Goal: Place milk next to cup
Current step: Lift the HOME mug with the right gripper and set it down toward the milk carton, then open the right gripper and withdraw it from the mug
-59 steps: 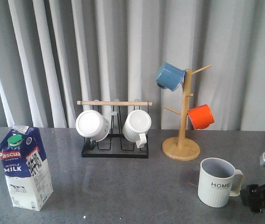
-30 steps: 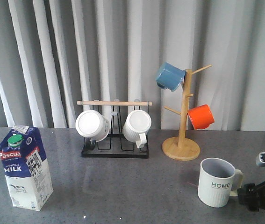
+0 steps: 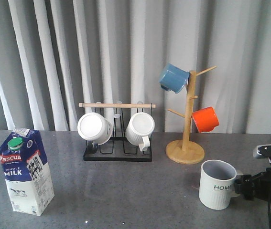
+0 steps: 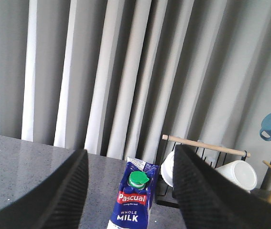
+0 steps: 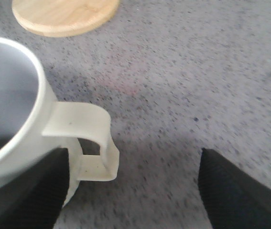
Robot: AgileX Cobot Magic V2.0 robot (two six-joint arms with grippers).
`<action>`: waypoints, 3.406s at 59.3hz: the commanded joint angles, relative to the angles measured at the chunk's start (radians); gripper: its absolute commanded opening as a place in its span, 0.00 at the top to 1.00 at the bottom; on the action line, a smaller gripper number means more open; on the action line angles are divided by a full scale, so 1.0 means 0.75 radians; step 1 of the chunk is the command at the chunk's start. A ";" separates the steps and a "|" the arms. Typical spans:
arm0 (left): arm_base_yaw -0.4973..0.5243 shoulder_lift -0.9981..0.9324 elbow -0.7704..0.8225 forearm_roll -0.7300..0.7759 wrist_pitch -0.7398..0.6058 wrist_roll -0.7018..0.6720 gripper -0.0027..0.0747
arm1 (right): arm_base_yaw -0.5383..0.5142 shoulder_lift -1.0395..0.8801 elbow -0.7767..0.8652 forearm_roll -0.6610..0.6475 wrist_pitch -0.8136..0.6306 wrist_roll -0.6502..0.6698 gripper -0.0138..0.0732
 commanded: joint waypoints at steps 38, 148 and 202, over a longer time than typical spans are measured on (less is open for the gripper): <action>-0.003 0.020 -0.042 -0.006 -0.088 0.000 0.46 | 0.158 -0.276 -0.157 0.118 0.339 0.026 0.85; -0.003 0.020 -0.042 -0.005 -0.029 -0.001 0.46 | 0.582 -0.566 -0.032 -1.271 0.536 1.422 0.40; -0.003 0.026 -0.058 -0.077 0.142 0.147 0.42 | 0.584 -1.637 0.831 -1.420 0.378 1.379 0.85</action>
